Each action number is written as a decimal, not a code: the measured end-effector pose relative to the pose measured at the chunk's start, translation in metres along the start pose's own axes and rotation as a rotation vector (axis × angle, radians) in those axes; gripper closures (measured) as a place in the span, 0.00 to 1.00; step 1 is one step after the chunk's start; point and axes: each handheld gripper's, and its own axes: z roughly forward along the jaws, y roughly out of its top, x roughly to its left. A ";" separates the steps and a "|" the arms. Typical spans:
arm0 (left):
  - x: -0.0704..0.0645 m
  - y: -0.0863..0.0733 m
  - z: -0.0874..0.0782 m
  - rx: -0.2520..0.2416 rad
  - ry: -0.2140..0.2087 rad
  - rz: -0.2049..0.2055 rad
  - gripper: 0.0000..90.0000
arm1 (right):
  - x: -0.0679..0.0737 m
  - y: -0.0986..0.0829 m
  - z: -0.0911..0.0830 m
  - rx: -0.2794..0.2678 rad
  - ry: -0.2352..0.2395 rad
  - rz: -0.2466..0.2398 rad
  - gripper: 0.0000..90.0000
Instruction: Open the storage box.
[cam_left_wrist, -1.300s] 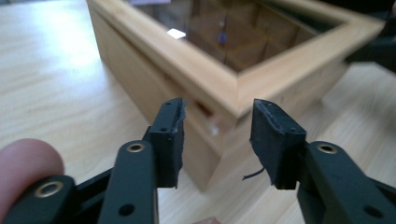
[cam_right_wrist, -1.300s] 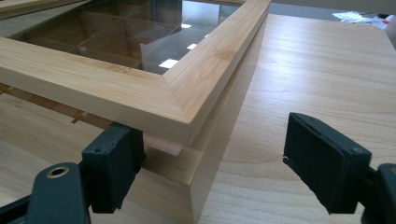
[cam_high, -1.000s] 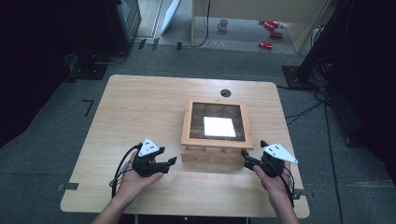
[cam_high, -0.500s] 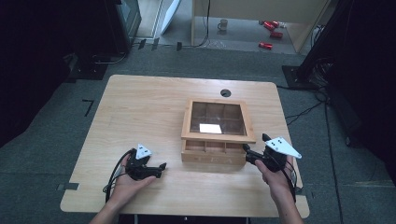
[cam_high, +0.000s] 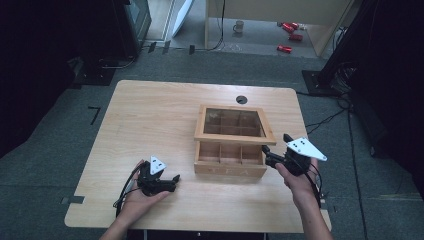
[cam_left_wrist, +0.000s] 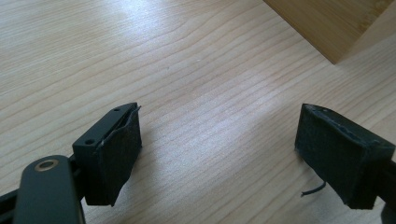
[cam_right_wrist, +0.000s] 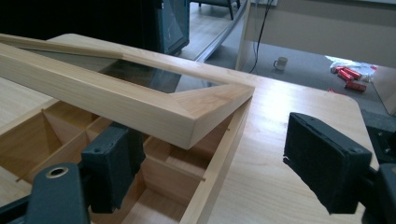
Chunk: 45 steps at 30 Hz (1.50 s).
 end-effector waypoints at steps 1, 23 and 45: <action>0.000 0.000 0.000 -0.002 0.001 -0.003 0.16 | 0.000 0.002 0.000 -0.004 0.000 -0.001 0.23; 0.000 0.000 0.000 0.000 0.000 -0.002 0.17 | -0.018 0.048 0.022 -0.066 0.025 -0.008 0.31; 0.000 0.000 0.000 -0.002 -0.001 -0.003 0.17 | -0.034 0.074 0.053 -0.123 0.093 0.031 0.63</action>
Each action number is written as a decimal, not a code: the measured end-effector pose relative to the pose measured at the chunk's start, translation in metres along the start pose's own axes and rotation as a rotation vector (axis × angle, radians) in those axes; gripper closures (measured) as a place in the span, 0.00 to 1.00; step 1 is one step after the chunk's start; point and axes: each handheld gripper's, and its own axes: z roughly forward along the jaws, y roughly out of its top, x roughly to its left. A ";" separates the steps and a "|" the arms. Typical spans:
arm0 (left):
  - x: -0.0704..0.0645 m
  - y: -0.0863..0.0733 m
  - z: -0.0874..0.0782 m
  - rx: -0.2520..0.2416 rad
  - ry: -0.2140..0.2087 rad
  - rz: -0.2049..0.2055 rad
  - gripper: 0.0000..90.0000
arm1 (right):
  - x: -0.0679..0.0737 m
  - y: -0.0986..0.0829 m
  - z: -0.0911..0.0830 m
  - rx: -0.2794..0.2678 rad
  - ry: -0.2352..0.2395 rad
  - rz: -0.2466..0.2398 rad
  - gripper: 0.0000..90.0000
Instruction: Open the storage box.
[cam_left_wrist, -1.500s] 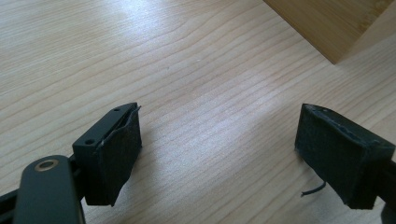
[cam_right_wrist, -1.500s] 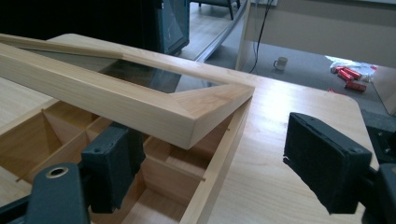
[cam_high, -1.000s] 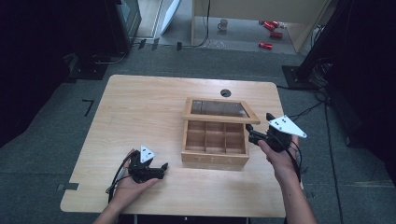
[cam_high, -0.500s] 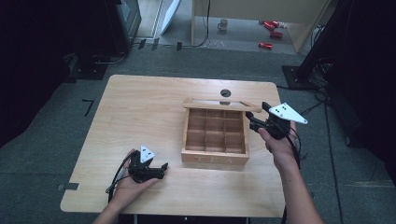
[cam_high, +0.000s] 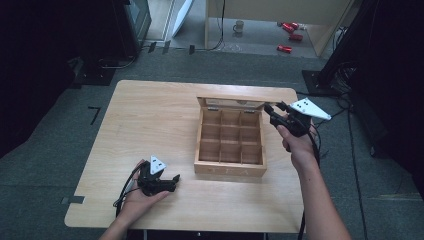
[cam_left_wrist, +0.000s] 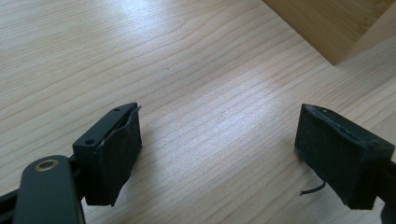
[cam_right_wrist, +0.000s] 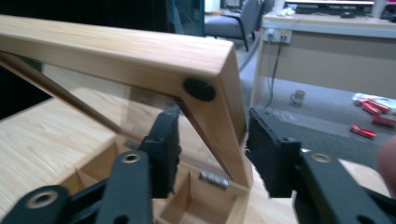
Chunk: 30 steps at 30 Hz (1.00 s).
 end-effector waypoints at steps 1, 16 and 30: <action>0.000 0.000 0.000 0.000 0.000 0.000 0.17 | -0.002 0.003 0.001 -0.001 0.002 -0.006 0.65; 0.000 0.000 0.000 0.003 -0.002 0.004 0.17 | -0.023 0.041 0.034 0.020 -0.020 0.009 0.72; 0.000 0.000 0.000 0.001 -0.007 0.004 0.17 | -0.035 0.062 0.067 0.068 -0.068 0.041 0.74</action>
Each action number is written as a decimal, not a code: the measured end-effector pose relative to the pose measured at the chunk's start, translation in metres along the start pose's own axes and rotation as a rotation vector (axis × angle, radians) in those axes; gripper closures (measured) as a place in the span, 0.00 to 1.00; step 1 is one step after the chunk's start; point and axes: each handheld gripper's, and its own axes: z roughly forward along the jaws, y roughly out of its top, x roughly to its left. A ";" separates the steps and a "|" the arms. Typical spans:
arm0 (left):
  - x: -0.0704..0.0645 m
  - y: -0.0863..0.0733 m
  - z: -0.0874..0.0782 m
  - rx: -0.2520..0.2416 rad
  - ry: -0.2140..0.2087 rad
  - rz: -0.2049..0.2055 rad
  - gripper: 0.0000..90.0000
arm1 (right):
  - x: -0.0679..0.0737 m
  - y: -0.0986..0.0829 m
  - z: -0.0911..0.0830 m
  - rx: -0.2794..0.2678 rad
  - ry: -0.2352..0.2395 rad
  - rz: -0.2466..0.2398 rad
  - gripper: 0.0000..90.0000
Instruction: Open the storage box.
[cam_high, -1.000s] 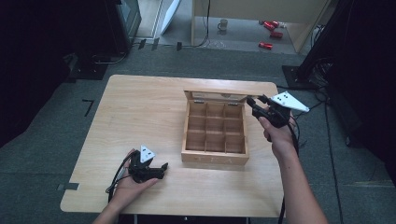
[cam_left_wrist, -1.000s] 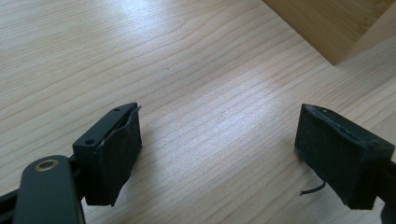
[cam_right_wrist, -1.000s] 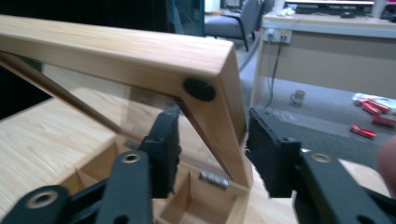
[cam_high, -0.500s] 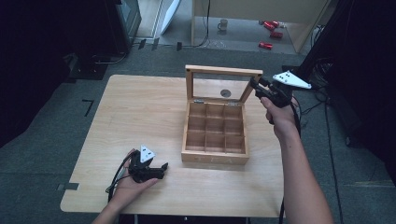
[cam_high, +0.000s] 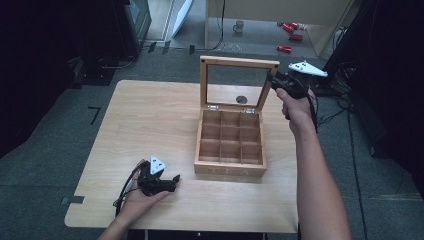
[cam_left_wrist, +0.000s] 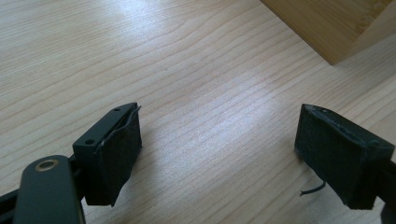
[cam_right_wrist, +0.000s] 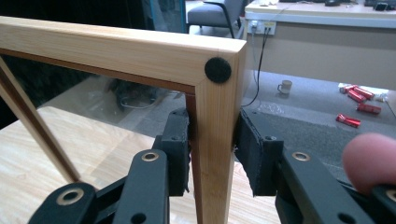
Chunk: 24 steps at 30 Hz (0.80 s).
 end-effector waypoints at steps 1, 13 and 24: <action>0.000 0.000 0.000 0.000 0.000 0.000 0.17 | -0.001 0.001 0.003 0.003 -0.004 0.003 0.74; 0.000 0.000 0.000 -0.001 -0.002 0.004 0.17 | -0.007 0.010 0.029 0.020 -0.050 0.056 0.74; -0.001 0.000 0.000 -0.003 -0.003 0.006 0.17 | -0.001 0.010 0.050 0.002 -0.153 0.097 0.75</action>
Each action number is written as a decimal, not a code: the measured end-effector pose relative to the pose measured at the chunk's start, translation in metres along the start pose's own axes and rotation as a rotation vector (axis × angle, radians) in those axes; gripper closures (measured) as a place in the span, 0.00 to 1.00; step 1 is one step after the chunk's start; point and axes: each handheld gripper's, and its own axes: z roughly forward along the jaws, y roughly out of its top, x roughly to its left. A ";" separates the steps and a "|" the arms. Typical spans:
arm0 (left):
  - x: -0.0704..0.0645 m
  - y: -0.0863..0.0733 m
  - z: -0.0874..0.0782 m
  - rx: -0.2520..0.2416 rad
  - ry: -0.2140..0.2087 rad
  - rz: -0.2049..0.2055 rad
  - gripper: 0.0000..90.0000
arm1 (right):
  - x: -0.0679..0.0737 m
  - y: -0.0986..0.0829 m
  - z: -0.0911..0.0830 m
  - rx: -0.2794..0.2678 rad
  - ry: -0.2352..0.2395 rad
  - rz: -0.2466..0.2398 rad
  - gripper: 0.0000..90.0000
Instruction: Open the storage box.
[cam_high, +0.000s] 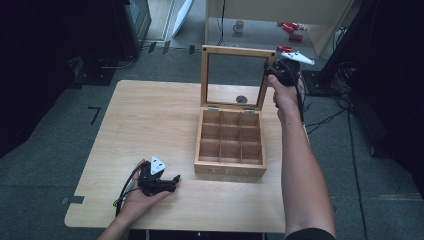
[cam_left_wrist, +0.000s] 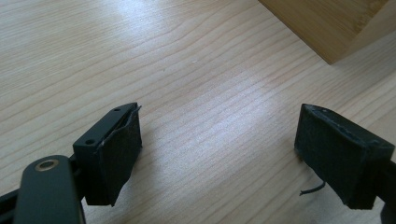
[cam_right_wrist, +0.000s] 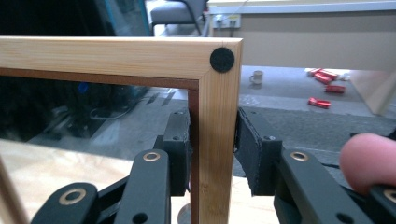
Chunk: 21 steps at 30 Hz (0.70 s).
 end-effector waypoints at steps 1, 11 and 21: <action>0.000 0.000 0.000 0.000 0.000 0.000 0.17 | 0.001 -0.001 0.002 -0.006 -0.012 0.003 0.75; 0.000 0.000 0.000 -0.001 -0.001 0.000 0.17 | 0.003 -0.001 0.015 -0.007 -0.049 0.015 0.75; 0.000 0.000 0.000 0.000 -0.001 0.001 0.17 | 0.005 0.001 0.011 -0.037 -0.061 0.083 0.52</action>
